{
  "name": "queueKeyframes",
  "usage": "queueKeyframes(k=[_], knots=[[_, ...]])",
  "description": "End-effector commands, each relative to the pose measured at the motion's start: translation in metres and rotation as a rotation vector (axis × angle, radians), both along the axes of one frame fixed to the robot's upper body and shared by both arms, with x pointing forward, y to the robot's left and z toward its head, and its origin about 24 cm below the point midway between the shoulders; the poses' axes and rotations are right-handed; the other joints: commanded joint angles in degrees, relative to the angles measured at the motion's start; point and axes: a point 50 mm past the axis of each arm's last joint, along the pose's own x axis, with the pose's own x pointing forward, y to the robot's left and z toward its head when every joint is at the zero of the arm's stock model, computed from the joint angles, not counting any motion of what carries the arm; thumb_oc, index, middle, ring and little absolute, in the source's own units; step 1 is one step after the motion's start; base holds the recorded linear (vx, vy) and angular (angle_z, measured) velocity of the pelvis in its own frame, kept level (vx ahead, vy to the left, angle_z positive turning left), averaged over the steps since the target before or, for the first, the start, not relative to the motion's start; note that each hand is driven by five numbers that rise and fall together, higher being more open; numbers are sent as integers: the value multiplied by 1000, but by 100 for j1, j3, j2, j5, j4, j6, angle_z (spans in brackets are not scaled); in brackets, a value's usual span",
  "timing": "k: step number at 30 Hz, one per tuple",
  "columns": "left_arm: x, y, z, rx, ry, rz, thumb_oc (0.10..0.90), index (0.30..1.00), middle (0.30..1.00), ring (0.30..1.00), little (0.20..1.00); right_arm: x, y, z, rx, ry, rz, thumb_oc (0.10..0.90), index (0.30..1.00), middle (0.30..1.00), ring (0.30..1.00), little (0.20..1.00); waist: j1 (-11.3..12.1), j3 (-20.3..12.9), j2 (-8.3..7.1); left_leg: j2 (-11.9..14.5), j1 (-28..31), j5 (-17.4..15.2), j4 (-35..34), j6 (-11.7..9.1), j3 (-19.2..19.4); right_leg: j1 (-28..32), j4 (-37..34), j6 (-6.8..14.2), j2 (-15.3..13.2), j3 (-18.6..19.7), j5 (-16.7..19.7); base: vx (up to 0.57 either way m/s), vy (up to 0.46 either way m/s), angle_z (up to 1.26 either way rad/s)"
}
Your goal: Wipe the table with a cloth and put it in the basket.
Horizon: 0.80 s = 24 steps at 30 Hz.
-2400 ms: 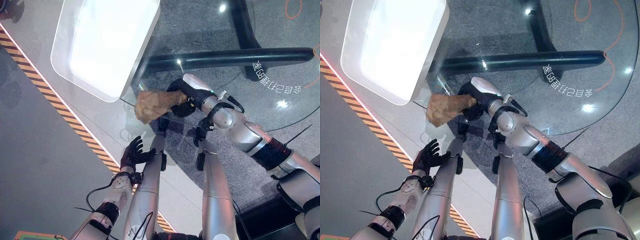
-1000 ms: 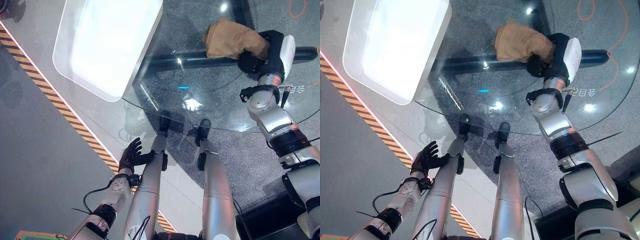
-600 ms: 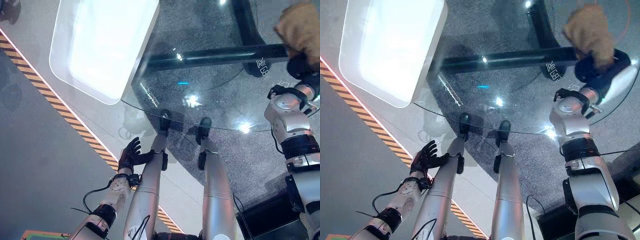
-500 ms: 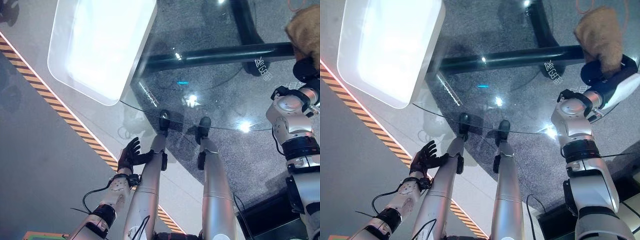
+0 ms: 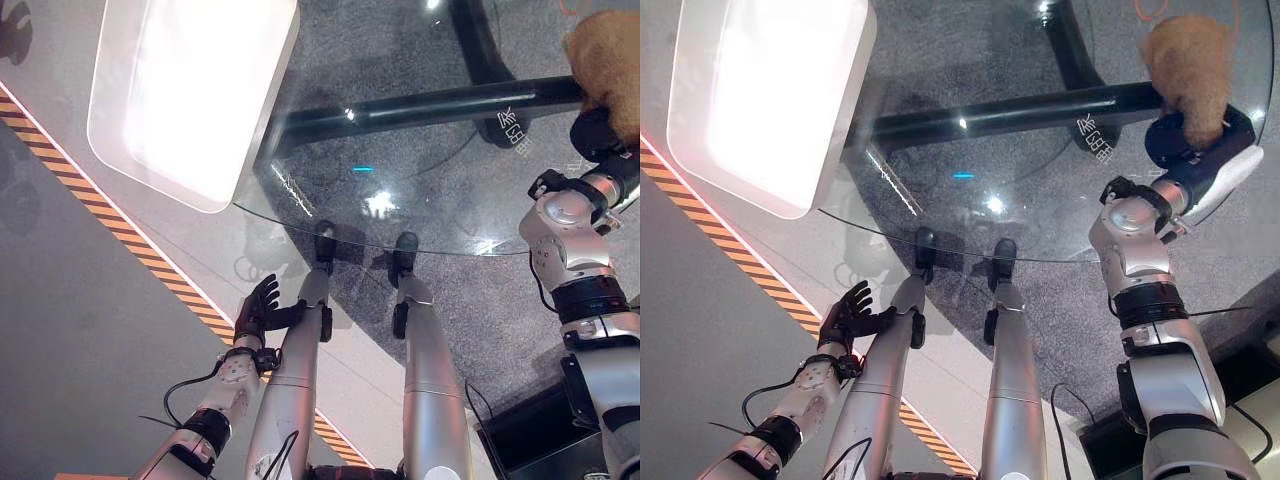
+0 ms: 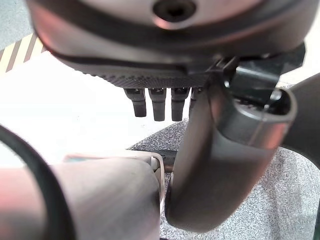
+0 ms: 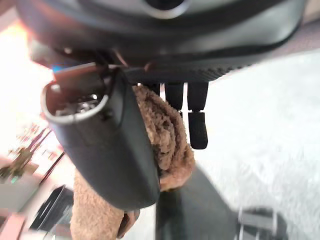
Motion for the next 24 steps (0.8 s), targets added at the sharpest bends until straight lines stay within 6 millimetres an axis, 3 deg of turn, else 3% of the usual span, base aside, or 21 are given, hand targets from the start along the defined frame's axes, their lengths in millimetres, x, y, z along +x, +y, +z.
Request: queueKeyframes(k=[1, 7, 13, 19, 24], knots=[[-38, -10, -31, -44, 108, 28, 800, 900, 900, 900, 900, -16, 27, 64, -337, -194, 133, 100, 300, 300, 300, 200, 22, -123, 248, -313, 52, -640, 505, 187, -145, 134, -729, -38, 333, -136, 579, 0, 0, 0], [-38, -7, -32, -42, 109, 26, 800, 900, 900, 900, 900, -10, 77, 58, -568, -103, 401, 100, 300, 300, 300, 200, 55, -123, 229, -317, 37, -630, 523, 189, -129, 111, -668, -51, 329, -166, 522, 0, 0, 0], [-38, -1, -32, -29, 106, 22, 800, 900, 900, 900, 900, -6, 129, 31, -747, 58, 737, 100, 300, 300, 300, 200, 122, -123, 183, -312, 75, -602, 509, 181, -97, 161, -648, -63, 304, -249, 486, 0, 0, 0], [-36, 5, -30, -25, 99, 15, 800, 900, 900, 900, 900, -4, 149, 6, -812, 180, 885, 100, 300, 300, 300, 200, 151, -123, 167, -306, 51, -584, 518, 183, -74, 134, -623, -60, 292, -285, 484, -3, 6, 5], [-36, 6, -31, -21, 99, 13, 800, 900, 900, 900, 900, -2, 151, -3, -817, 226, 933, 100, 300, 300, 300, 200, 160, -123, 152, -306, 36, -573, 524, 183, -71, 114, -614, -53, 292, -291, 502, -1, -3, 5]])
